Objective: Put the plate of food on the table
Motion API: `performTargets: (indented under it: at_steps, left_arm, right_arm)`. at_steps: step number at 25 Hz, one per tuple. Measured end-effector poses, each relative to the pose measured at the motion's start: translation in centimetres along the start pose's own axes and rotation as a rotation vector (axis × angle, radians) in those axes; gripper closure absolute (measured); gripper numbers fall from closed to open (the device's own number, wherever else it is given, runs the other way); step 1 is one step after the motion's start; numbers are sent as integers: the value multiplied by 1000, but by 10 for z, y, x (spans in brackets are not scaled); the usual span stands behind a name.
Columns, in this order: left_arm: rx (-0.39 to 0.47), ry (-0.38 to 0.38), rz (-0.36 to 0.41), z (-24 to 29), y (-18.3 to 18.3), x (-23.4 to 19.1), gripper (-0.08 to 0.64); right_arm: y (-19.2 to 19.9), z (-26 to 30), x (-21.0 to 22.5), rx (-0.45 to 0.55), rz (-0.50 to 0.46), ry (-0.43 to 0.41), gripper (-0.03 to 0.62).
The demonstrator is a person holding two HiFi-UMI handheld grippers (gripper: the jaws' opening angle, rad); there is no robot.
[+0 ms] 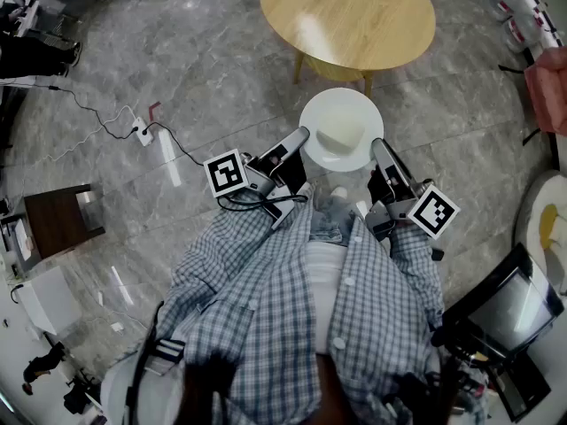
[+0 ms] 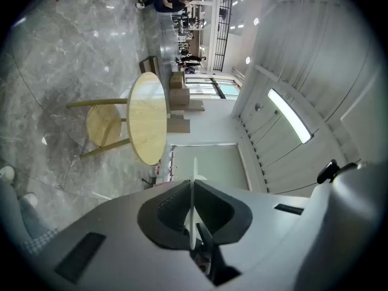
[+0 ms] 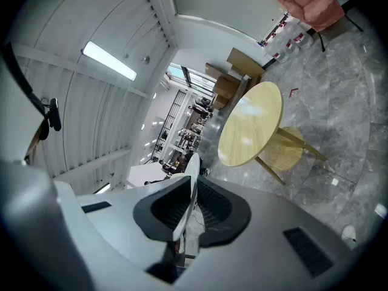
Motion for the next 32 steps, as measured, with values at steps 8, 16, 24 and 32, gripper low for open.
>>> performTargets:
  at_steps: [8,16,24,32]
  left_arm:
    - [-5,12,-1,-15,-12,2,538]
    - [2,17,0,-10,-10,1,538]
    - [-10,23,6,-26,-25,5,538]
    - [-22,34,25,-57,-41,4,538]
  right_arm:
    - [13,11,-12,8,-22,9,558]
    - [7,10,-8,10,-34,12,558]
    - [21,24,-20,22,-39,19,558]
    - [51,36,-36,36,-45,17,558]
Point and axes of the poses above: the fingertips, and each gripper's own axes: z forward along the fingers, x to its right, y out of its underside, the point moved 9 cm from there along -z, backward along the fingers, and after that the axes turned 4 degrees about -z, right-handed, at the moved point
